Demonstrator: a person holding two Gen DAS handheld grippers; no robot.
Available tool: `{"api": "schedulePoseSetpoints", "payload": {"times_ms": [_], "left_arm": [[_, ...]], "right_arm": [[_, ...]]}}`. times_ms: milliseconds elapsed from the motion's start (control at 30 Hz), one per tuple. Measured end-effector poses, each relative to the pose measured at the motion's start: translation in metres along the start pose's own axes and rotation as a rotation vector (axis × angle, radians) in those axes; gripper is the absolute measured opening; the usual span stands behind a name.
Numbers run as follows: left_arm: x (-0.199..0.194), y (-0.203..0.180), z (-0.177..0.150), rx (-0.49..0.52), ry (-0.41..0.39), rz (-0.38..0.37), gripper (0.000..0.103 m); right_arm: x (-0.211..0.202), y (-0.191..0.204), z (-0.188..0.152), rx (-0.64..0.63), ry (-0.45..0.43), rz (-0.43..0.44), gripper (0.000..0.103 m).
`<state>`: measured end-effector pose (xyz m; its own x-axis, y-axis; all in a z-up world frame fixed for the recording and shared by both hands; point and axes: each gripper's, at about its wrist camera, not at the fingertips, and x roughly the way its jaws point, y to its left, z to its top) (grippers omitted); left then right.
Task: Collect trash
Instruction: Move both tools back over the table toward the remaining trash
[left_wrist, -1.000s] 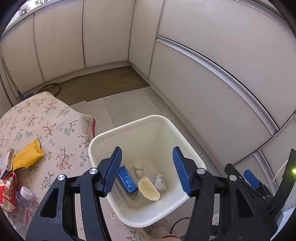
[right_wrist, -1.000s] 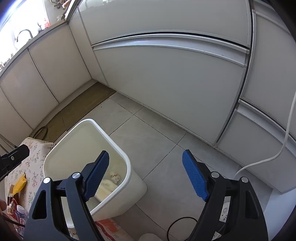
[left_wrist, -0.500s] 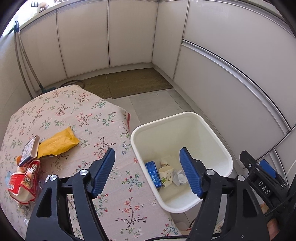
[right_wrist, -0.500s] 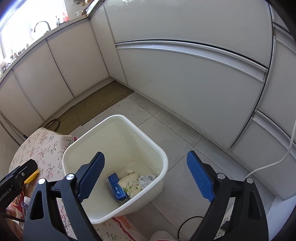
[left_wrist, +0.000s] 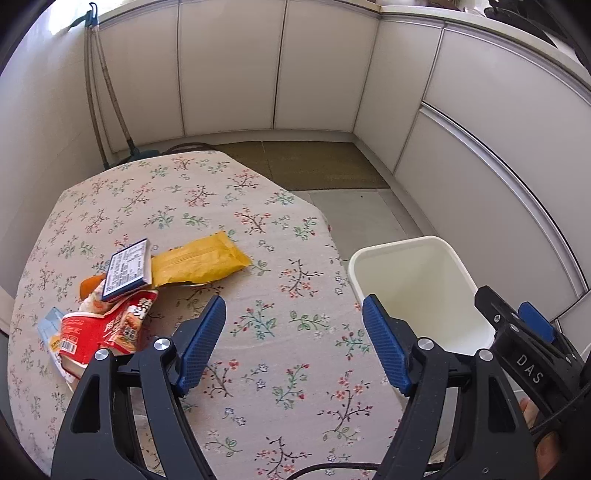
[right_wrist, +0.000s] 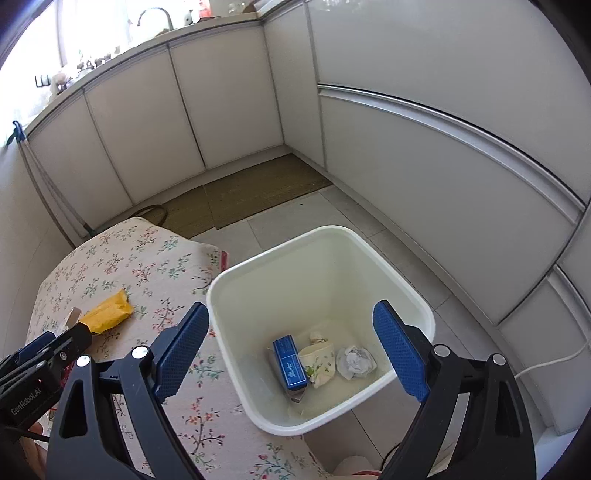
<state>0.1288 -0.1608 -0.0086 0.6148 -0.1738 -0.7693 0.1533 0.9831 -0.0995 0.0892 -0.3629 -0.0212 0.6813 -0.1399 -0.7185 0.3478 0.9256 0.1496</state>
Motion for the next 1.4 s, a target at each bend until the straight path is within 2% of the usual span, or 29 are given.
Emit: {"api": "schedulePoseSetpoints", "payload": {"times_ms": [333,567,933,1400], "left_arm": [[-0.019,0.069,-0.004,-0.103,-0.016,0.077,0.073],[-0.029,0.113,-0.012,-0.160,-0.014,0.123,0.073],[-0.034,0.179,-0.029,-0.264,0.005,0.187,0.073],[-0.026,0.271,-0.050,-0.520,0.075,0.206,0.073]], "right_arm": [[-0.005,0.074,-0.009,-0.138,0.003,0.053,0.088],[-0.005,0.118,-0.019,-0.188,0.004,0.089,0.088],[-0.007,0.189,-0.047,-0.295,-0.021,0.140,0.088],[-0.003,0.268,-0.065,-0.414,-0.042,0.226,0.088]]}}
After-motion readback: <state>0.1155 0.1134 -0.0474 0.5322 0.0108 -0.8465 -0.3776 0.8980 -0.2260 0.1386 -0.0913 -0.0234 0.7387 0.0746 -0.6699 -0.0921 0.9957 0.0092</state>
